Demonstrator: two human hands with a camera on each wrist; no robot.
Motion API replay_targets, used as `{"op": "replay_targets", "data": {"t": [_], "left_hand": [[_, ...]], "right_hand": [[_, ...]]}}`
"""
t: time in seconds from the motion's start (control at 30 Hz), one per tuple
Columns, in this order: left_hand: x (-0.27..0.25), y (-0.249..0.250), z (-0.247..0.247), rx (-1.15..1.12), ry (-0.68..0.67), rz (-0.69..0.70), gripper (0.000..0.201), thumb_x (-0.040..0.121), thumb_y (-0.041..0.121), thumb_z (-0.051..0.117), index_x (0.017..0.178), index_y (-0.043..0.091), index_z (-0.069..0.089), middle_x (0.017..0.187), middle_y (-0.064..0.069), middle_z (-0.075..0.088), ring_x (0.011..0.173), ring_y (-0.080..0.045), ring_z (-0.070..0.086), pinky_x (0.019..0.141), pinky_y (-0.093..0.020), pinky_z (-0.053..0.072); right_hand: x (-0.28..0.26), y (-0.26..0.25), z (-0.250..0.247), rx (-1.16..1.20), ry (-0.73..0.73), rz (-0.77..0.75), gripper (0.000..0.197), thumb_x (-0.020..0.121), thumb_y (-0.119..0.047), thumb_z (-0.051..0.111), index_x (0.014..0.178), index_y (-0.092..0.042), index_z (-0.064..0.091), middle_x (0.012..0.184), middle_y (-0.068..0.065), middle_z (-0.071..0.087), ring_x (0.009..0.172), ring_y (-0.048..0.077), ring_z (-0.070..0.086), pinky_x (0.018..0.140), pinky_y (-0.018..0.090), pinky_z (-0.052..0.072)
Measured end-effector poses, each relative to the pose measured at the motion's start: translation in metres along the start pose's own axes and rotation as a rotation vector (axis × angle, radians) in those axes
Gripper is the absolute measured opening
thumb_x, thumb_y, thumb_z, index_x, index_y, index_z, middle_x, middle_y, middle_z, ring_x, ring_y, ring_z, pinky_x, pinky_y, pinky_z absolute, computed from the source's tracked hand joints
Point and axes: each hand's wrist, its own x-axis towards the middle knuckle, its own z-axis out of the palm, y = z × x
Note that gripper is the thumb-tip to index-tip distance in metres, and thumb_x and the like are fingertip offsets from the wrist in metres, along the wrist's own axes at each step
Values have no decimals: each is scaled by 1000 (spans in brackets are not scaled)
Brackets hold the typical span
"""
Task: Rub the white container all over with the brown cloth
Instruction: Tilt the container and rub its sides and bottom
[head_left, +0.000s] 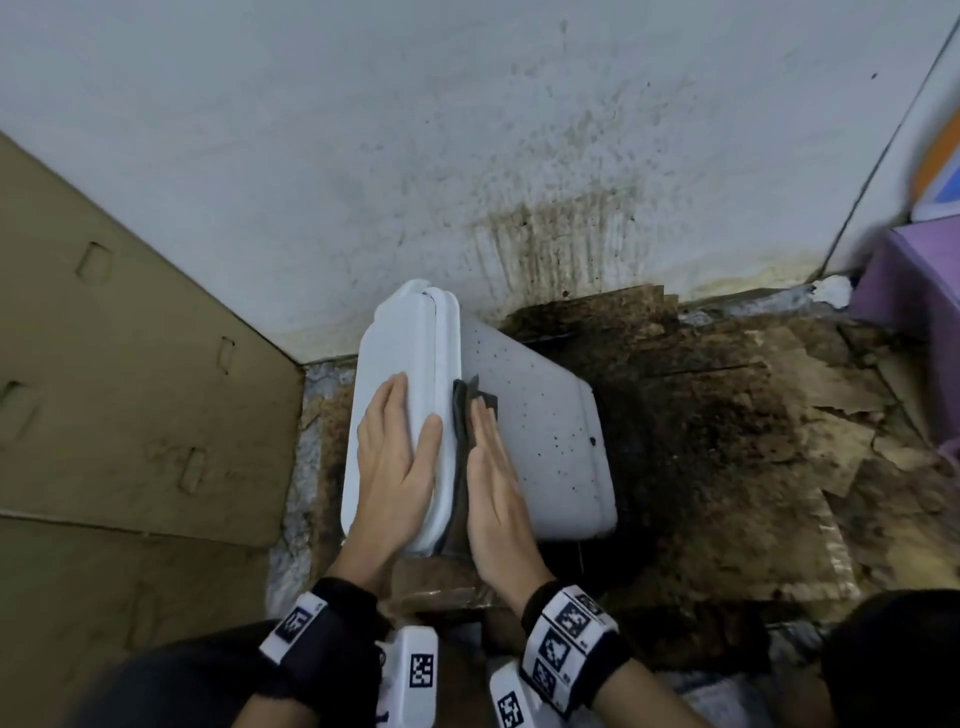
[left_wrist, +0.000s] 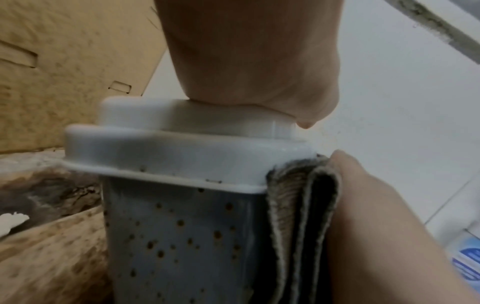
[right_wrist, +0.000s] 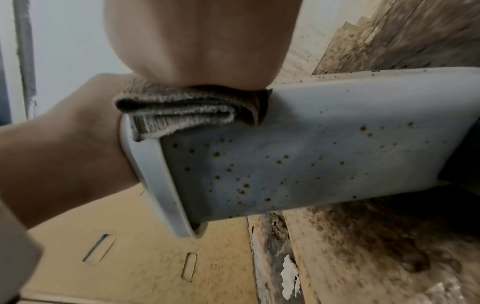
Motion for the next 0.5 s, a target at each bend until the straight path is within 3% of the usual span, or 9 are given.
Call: {"op": "replay_targets", "data": {"t": [0.23,0.4,0.5], "left_hand": [[-1,-10,-9,-38,-34,-34,69,107,54,40,166,30,13,164,25,11,153,6,8,128,-30,8],[0,-17,-14,-60,-16,-45,73,102,54,41,166,28,16,162,27,14,153,4,11,131,-39,13],[-1,-17,-15,-56,-10,-36,74,102,53,42,166,26,16,161,25,15,156,-2,14,131,-43,15]], "right_hand": [[9,38,-3,-333,-44,-27,54,110,-40,15,162,-33,0,169,-22,-6,154,-6,-9,128,29,-2],[17,92,-38,-345,49,140,55,110,-42,17,162,-33,0,169,-20,-8,153,-7,-10,130,40,2],[19,92,-35,-322,62,174,55,112,-39,19,163,-32,-1,169,-19,-11,153,-7,-13,129,41,-1]]}}
